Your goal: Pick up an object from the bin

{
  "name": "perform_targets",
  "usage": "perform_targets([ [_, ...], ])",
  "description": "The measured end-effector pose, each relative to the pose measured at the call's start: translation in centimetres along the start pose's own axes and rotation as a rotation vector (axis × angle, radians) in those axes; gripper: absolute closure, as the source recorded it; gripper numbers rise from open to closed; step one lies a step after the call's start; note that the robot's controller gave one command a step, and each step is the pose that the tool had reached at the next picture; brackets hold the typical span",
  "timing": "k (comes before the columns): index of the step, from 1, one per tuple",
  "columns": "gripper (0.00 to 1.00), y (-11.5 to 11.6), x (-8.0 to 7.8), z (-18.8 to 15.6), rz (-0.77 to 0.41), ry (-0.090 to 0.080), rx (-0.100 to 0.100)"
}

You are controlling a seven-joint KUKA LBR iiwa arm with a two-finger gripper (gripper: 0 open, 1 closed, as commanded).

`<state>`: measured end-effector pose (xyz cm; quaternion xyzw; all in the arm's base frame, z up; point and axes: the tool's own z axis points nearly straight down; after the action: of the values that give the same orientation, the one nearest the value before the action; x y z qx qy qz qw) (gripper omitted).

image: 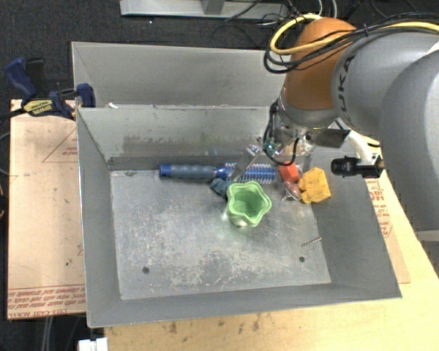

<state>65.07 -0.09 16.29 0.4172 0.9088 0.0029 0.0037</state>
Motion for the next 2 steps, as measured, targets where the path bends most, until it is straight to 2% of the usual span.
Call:
perform_targets([
  [1, 0.0, -1.69, 2.87, 5.18, 0.289, -0.007, -0.005],
  [2, 0.0, -0.94, 2.95, 6.06, 0.261, -0.005, 0.0],
])
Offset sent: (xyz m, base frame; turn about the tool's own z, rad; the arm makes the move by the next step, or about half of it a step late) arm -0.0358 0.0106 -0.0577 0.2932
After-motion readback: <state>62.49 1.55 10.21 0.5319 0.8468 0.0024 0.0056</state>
